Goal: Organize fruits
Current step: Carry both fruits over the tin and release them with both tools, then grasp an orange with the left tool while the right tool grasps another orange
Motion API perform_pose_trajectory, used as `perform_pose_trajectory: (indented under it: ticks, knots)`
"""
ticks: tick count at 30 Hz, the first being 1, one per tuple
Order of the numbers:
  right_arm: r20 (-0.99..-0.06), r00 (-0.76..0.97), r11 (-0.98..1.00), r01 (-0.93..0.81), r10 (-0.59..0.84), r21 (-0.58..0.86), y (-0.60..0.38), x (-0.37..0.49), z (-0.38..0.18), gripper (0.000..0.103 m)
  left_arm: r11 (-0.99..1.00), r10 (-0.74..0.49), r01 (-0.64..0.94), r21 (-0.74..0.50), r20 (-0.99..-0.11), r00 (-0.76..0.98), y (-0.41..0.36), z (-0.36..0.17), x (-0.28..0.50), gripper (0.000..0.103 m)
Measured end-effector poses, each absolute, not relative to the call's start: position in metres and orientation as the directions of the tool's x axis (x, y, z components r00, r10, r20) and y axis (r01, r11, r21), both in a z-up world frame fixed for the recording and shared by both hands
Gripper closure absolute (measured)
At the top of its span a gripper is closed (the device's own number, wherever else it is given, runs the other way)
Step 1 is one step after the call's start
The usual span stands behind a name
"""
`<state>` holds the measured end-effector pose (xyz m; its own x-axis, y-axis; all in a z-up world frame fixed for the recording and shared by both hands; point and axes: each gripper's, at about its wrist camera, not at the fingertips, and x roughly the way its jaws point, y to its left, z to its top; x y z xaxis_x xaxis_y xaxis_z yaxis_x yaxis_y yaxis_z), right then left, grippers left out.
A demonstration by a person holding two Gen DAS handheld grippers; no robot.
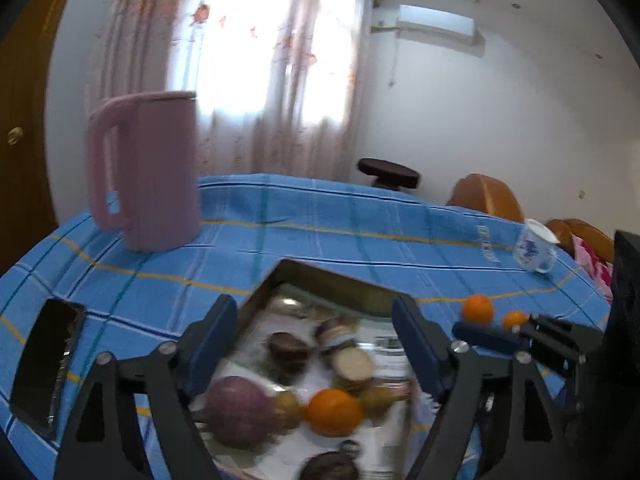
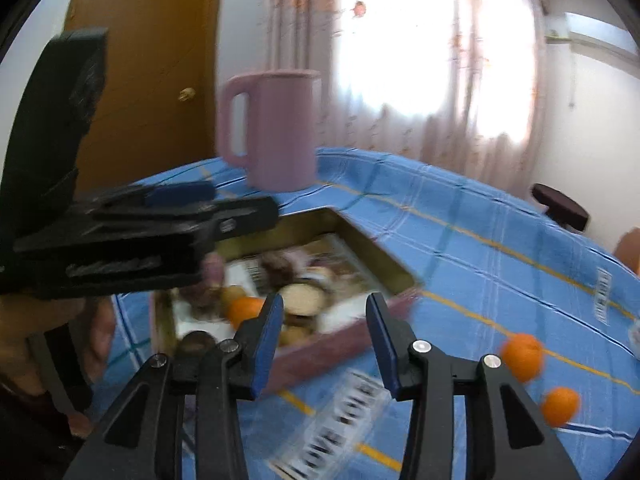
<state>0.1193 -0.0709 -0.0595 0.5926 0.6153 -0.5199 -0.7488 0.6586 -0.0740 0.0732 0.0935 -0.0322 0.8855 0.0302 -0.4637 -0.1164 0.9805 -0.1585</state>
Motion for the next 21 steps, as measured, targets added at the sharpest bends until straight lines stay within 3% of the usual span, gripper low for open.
perform_pose_trajectory:
  ticks: [4,9,13,21]
  knots:
    - [-0.52,0.699,0.765,-0.631,0.492,-0.125,-0.121,0.142,-0.056,0.055,0.989,-0.019,-0.051,-0.138,-0.466,0.885,0.066,-0.029,0.079,0.016]
    - [-0.589,0.738,0.868,-0.483,0.331,-0.118,-0.177,0.183,-0.068,0.054,0.995,-0.055,0.009,-0.098,-0.469,0.881,0.029,-0.025,0.091,0.011]
    - [-0.639,0.696,0.892,-0.451,0.329,-0.031,-0.194,0.202,-0.08,0.054,0.999,-0.043,0.03,-0.036,-0.48,0.876,0.001,-0.027,0.108,0.008]
    - [-0.715,0.6,0.885,-0.462,0.36,0.058,-0.194,0.228,-0.097,0.054,0.995,-0.101,0.094,-0.041,-0.546,0.832,-0.028,-0.037,0.137,0.008]
